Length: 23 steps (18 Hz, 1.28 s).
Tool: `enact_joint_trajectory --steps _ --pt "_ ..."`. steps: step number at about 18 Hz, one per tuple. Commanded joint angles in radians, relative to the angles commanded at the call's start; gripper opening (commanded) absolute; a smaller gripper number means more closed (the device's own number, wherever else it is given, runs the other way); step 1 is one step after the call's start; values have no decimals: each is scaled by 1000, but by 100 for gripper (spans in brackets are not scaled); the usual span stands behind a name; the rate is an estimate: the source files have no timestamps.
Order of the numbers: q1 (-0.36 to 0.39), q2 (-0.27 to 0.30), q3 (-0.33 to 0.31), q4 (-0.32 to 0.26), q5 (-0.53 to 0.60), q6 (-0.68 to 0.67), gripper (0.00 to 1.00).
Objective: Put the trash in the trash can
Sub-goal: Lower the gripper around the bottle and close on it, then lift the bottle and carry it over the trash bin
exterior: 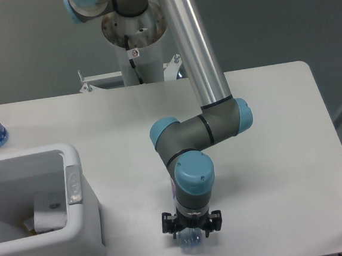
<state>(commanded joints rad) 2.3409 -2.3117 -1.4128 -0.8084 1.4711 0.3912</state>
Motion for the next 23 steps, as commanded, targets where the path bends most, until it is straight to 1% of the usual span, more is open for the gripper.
enact_joint_trajectory --steps 1,3,5,9,14,16,20,23 --pt "0 0 0 0 0 0 76" --pt "0 0 0 0 0 0 71" --pt "0 2 0 0 0 5 70" --pt "0 3 0 0 0 6 63" --pt "2 9 8 -2 0 14 60" --pt "2 9 6 0 0 14 55" --pt "0 11 8 0 0 15 55" --pt "2 26 12 0 -2 17 55"
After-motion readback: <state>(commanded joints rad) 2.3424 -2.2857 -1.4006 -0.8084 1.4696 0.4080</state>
